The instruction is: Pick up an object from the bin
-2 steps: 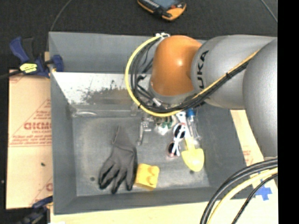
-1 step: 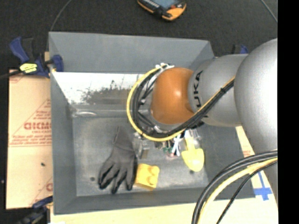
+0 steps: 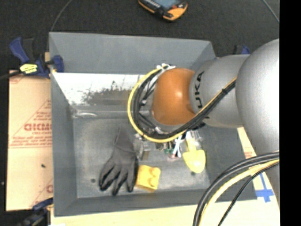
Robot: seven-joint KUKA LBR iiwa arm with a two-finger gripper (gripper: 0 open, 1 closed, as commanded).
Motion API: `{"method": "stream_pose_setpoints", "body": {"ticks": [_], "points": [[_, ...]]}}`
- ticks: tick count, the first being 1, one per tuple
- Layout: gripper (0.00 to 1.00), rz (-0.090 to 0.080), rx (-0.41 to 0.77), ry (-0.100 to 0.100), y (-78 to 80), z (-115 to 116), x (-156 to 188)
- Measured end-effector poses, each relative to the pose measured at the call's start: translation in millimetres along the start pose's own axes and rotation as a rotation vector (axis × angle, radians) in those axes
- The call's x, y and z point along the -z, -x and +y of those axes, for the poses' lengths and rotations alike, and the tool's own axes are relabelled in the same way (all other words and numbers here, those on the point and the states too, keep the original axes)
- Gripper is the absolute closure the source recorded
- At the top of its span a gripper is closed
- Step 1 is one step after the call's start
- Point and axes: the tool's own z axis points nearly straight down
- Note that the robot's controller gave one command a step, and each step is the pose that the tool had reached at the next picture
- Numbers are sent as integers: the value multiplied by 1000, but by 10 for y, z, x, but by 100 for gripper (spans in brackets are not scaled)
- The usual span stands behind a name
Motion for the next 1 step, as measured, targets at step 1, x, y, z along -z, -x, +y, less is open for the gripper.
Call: {"method": "stream_pose_setpoints", "body": {"ticks": [1], "points": [[100,-6,180,0,-391,198,-172]]}}
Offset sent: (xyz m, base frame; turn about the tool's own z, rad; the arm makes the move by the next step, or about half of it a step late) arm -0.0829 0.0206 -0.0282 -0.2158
